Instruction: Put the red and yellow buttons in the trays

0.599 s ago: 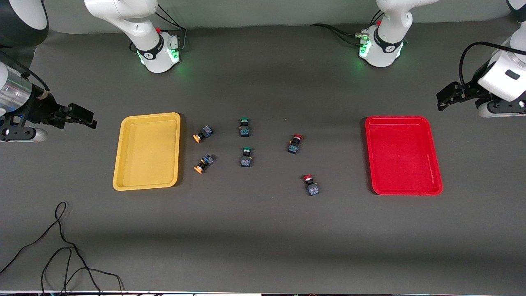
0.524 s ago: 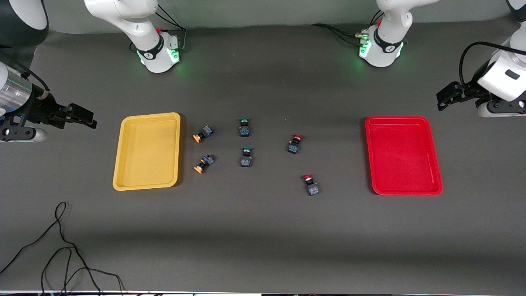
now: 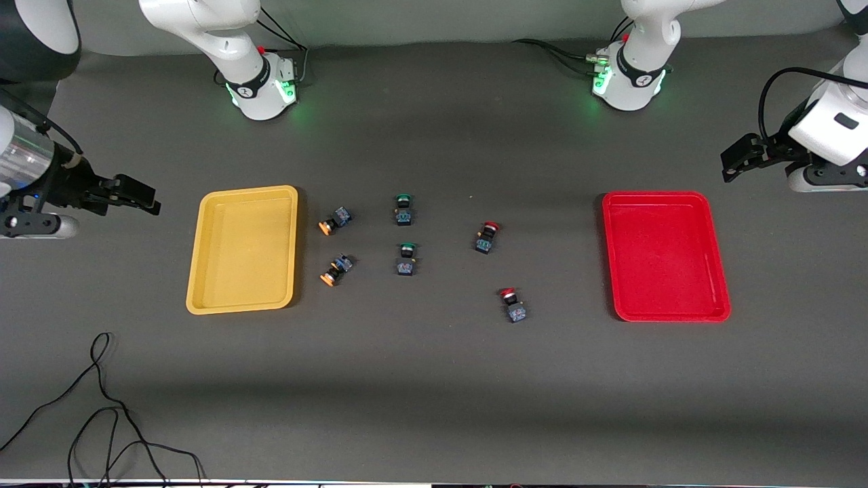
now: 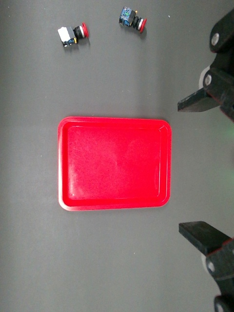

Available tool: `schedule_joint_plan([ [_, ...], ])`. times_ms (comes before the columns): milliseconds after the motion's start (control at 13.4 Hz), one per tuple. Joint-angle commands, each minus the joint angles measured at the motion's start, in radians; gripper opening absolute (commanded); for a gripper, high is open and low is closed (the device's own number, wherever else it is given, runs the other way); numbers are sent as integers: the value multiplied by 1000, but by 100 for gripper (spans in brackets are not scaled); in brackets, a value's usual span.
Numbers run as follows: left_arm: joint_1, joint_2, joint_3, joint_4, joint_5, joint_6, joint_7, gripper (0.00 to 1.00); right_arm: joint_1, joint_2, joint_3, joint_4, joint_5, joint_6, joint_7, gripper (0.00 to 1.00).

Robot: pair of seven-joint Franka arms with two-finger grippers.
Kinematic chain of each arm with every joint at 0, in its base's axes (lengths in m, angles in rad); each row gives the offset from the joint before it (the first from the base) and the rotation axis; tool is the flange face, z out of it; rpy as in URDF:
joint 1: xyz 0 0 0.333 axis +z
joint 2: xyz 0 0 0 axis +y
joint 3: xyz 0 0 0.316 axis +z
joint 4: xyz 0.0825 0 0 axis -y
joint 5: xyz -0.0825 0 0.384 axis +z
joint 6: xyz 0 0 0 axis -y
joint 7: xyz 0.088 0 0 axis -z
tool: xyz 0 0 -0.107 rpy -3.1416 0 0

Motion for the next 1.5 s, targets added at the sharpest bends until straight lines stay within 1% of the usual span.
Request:
schedule_joint_plan([
  [0,-23,-10,-14,8,-4,-23,-4,100,13,90,6,24,5,-56,-63,100],
  [75,-28,-9,-29,8,-11,-23,-16,100,63,87,6,13,6,-57,-33,100],
  [150,-34,-7,-58,6,-12,-23,-54,100,109,76,5,-19,6,-50,91,100],
  [225,-38,-2,-97,8,-12,-23,-112,100,150,59,6,-83,8,-22,255,100],
  [299,-49,2,-141,8,-14,-15,-167,100,225,32,5,-173,8,46,413,100],
  [449,-87,46,-239,15,-12,17,-353,100,351,-30,5,-393,41,267,696,100],
  [524,-109,80,-285,32,-11,41,-448,100,396,-45,5,-491,44,386,778,100],
  [599,-133,121,-321,52,0,63,-525,100,405,-44,8,-577,49,487,827,100],
  [674,-161,163,-341,60,5,104,-595,100,408,-30,15,-648,51,590,870,100],
  [749,-186,188,-343,58,5,136,-641,100,411,-10,37,-709,51,680,904,100],
  [824,-206,206,-343,55,6,155,-666,100,410,10,39,-754,54,756,924,100],
  [898,-219,229,-343,49,6,183,-691,100,408,36,39,-786,64,819,942,100],
  [973,-241,252,-343,42,11,204,-726,100,410,78,40,-800,102,882,958,100],
  [1048,-267,284,-343,32,40,224,-769,100,411,123,42,-808,130,937,959,100],
  [1198,-342,399,-343,18,155,304,-900,100,415,204,57,-809,158,1029,961,100],
  [1348,-383,528,-343,14,262,399,-958,100,413,258,60,-808,158,1084,963,100],
  [1422,-400,577,-340,9,293,440,-961,100,415,264,62,-808,173,1097,963,92],
])
